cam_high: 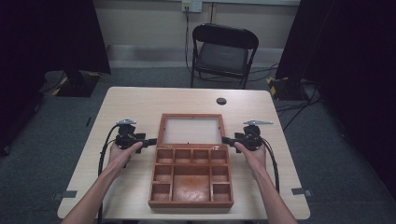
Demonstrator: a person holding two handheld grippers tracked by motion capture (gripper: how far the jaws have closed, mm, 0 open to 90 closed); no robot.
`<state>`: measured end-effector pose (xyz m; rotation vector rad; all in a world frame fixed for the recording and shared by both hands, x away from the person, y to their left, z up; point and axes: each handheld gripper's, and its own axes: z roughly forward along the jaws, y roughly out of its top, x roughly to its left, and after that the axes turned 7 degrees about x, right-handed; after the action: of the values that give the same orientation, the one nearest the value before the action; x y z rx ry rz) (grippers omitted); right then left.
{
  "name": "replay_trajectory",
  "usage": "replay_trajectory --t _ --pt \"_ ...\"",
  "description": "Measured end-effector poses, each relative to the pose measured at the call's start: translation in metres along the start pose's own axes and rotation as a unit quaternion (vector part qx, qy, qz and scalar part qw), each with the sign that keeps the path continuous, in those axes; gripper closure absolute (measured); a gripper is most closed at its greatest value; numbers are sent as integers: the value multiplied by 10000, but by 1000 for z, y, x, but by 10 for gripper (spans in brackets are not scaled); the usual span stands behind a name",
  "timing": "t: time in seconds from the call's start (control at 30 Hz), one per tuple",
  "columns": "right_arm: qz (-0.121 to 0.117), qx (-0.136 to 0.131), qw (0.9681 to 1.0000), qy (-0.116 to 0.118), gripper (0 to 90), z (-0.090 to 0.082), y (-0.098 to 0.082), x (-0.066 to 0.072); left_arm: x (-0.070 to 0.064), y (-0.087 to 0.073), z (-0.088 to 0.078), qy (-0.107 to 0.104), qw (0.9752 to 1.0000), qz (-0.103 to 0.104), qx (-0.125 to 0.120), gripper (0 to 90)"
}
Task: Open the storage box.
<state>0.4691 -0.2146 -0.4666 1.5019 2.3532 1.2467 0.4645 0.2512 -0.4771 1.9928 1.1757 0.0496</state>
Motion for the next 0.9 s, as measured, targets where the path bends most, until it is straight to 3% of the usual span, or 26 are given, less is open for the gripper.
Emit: replay_trajectory --t 0.1,0.27,0.3,0.43,0.6,0.63,0.67,0.7,0.73,0.77,0.8,0.83,0.87,0.9 --pt "-64 64 9998 -177 196 -12 -7 -2 1 -8 -9 70 9999 74 40 213" --pt "-30 -19 9996 -271 175 -31 -17 -5 6 -25 -21 212 9996 62 173 186" --pt "-63 7 9992 -400 170 -39 -24 -6 8 -28 -23 267 9994 69 215 185" --pt "-46 126 9984 -549 167 -53 -41 -10 9 -40 -32 437 9984 80 337 185" --pt "-3 160 9974 -704 164 -66 -57 -13 6 -55 -40 667 9957 209 603 184" --pt "-5 342 9957 -857 163 -69 -66 -13 3 -59 -42 770 9946 319 617 184" --pt "-5 342 9957 -857 163 -69 -66 -13 3 -59 -42 770 9946 319 617 184" --pt "-89 517 9930 -1054 165 -70 -75 -14 0 -63 -43 918 9924 469 673 183" --pt "-89 517 9930 -1054 165 -70 -75 -14 0 -63 -43 918 9924 469 673 183" --pt "-89 616 9901 -1258 173 -71 -83 -16 -1 -65 -43 1057 9907 549 652 183" --pt "-89 616 9901 -1258 173 -71 -83 -16 -3 -67 -42 1164 9893 634 606 183" --pt "-96 691 9879 -1384 162 -71 -89 -19 -5 -72 -40 1349 9866 776 491 181" --pt "-96 691 9879 -1384 162 -71 -89 -19 -5 -72 -40 1349 9866 776 491 175" --pt "-77 643 9869 -1477 160 -71 -92 -22 -7 -73 -38 1562 9820 931 505 164"
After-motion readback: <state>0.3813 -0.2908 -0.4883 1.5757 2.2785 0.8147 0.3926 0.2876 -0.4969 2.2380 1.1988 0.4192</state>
